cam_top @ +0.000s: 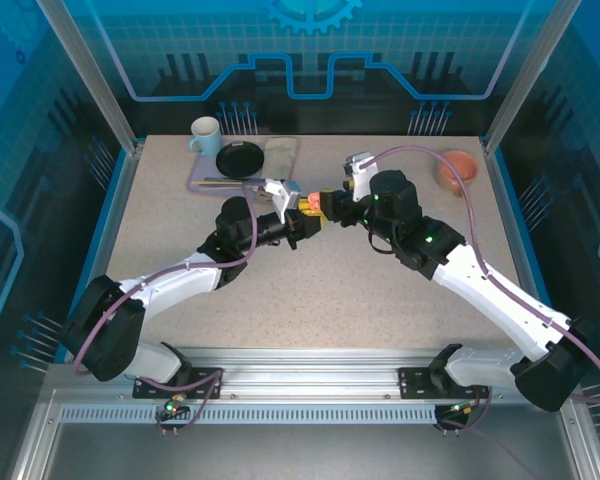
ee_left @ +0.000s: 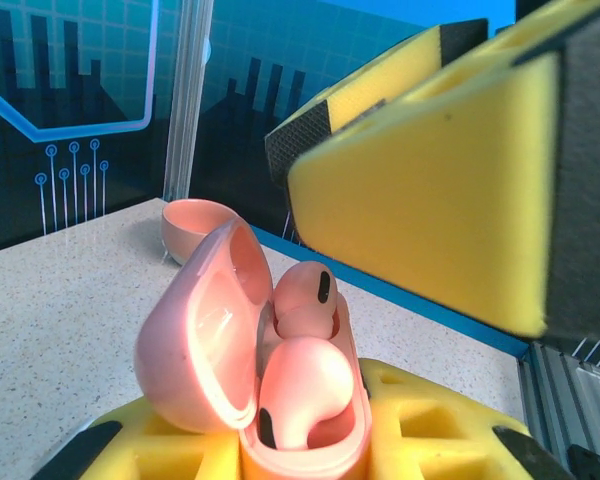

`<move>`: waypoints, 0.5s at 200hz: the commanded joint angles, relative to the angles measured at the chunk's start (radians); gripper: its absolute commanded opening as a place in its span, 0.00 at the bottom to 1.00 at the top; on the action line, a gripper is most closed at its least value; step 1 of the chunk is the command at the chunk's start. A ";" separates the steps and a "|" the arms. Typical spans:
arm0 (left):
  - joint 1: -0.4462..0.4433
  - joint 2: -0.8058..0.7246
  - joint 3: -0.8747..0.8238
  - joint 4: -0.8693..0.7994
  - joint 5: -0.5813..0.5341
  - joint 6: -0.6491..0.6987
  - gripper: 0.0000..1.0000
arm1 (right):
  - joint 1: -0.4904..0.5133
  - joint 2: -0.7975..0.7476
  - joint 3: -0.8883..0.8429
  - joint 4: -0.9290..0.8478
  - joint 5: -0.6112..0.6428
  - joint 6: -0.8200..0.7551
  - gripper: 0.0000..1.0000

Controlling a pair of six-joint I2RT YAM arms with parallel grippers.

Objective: Insert the wireless bluetooth earbuds into the charging case

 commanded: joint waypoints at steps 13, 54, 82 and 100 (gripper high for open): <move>-0.009 -0.015 0.005 0.056 0.028 0.018 0.00 | -0.066 -0.052 0.040 -0.013 -0.094 0.129 0.59; -0.008 -0.027 -0.005 0.046 0.084 0.041 0.00 | -0.179 -0.054 0.089 -0.082 -0.264 0.222 0.62; -0.008 -0.028 0.004 0.023 0.164 0.044 0.00 | -0.265 0.015 0.167 -0.168 -0.436 0.204 0.71; -0.008 -0.014 0.028 -0.003 0.214 0.040 0.00 | -0.302 0.075 0.208 -0.195 -0.582 0.194 0.76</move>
